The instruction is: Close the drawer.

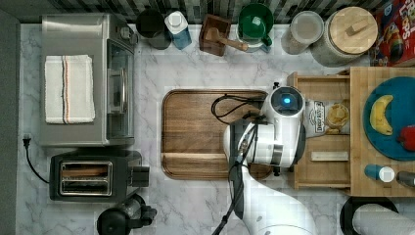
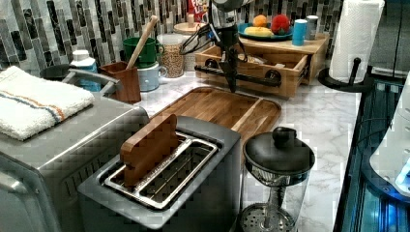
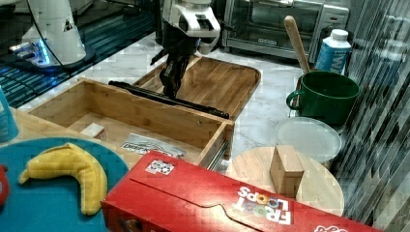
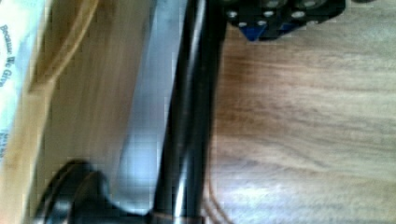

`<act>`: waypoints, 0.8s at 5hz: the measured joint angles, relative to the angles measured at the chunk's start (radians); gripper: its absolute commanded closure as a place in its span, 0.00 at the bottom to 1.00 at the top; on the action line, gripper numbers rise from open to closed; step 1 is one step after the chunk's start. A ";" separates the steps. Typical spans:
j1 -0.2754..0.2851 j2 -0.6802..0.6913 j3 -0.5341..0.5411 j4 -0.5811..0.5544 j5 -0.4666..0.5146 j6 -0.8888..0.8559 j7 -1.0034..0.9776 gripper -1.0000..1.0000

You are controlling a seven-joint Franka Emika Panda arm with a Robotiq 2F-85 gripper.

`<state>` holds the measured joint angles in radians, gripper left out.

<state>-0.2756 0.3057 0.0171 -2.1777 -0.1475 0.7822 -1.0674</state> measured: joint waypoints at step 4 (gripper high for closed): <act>-0.152 0.045 -0.037 0.129 0.024 0.010 -0.198 1.00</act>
<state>-0.4272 0.3511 -0.0203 -2.0488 -0.1234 0.7920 -1.2656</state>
